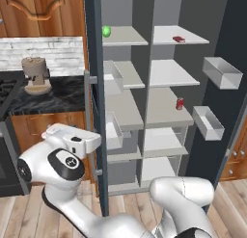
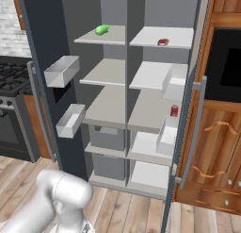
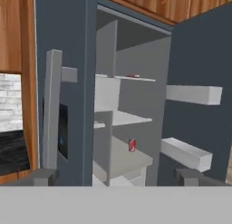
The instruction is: Pick up the frozen steak from the freezer, place it on any shelf in the fridge, and close the fridge and freezer doors when done.
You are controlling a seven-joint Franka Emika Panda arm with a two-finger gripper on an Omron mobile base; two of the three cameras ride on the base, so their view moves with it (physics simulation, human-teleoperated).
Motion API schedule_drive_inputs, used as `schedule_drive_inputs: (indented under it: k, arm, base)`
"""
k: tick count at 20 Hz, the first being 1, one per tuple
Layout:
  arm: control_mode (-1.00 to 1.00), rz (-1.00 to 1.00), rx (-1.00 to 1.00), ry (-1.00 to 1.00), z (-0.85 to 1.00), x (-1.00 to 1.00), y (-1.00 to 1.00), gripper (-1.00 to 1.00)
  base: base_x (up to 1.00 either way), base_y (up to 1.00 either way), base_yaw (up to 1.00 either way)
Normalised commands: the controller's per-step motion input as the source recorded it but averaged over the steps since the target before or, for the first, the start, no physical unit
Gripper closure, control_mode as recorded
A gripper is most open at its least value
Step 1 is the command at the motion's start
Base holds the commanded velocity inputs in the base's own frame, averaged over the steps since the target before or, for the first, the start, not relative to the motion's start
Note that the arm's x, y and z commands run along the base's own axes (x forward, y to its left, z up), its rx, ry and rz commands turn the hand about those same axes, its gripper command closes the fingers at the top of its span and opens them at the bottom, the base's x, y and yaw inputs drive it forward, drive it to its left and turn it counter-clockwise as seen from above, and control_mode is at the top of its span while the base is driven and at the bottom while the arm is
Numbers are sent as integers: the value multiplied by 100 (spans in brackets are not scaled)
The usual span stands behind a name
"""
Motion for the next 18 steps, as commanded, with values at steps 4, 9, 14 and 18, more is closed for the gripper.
schedule_drive_inputs:
  k: [4, 9, 14, 18]
  arm:
    - [-100, 0, -1, 3, -22, 100, 41, -100]
    - [-100, -2, -3, 2, -10, 92, 38, -100]
    - [-100, 0, 0, 5, -7, 76, 1, -100]
    - [-100, 0, 0, 10, -12, 76, 0, -100]
  base:
    - [0, 0, 0]
    - [0, 0, 0]
    - [0, 0, 0]
    - [0, 0, 0]
